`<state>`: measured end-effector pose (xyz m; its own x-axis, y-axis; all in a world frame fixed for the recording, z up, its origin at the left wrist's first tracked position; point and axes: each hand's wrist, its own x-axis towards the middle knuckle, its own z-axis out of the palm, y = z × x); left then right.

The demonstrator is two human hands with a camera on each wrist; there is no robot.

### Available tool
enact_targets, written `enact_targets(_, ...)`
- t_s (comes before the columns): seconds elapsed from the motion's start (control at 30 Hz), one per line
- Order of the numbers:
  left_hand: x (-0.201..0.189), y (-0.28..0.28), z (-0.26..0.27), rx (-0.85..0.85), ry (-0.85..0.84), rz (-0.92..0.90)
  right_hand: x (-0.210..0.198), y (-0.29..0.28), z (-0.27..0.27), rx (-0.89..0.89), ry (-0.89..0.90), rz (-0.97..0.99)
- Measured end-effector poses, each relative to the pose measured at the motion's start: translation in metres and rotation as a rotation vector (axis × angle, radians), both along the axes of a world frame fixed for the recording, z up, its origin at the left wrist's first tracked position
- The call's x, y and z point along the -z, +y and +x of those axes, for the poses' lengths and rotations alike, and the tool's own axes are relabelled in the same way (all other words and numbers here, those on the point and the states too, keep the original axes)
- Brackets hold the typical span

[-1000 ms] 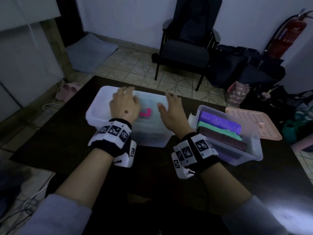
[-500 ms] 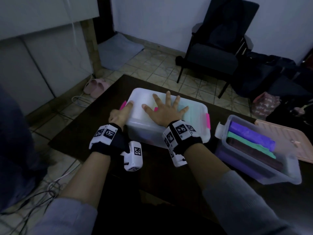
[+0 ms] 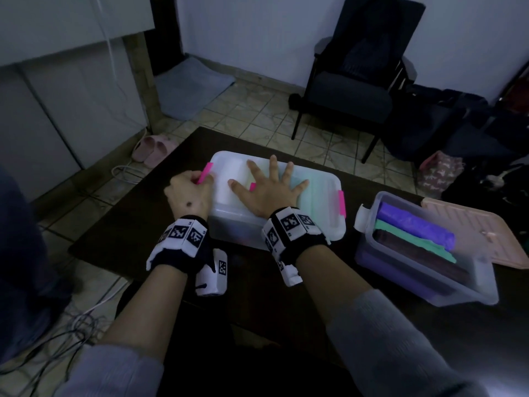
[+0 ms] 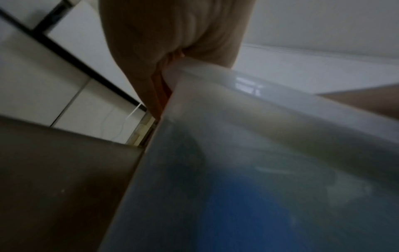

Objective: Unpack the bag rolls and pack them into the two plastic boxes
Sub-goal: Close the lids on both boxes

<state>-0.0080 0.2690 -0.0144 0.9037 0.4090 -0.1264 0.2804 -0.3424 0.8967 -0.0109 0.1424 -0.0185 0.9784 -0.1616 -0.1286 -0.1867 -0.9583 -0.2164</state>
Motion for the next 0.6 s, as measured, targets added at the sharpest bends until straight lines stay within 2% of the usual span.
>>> enact_targets(0.23,-0.007,-0.003,-0.001,0.201,0.013,0.234,0.003,-0.001,0.0,-0.016,-0.023,0.017)
enact_targets(0.37,-0.01,-0.003,0.004,0.267,0.016,0.325,-0.003,-0.005,0.001,-0.029,-0.004,0.099)
enact_targets(0.43,-0.011,-0.004,0.01,0.288,0.036,0.37,-0.009,-0.008,0.003,-0.019,0.003,0.214)
enact_targets(0.6,-0.01,-0.01,0.023,0.413,0.088,0.666,-0.016,-0.027,0.006,0.085,-0.078,0.602)
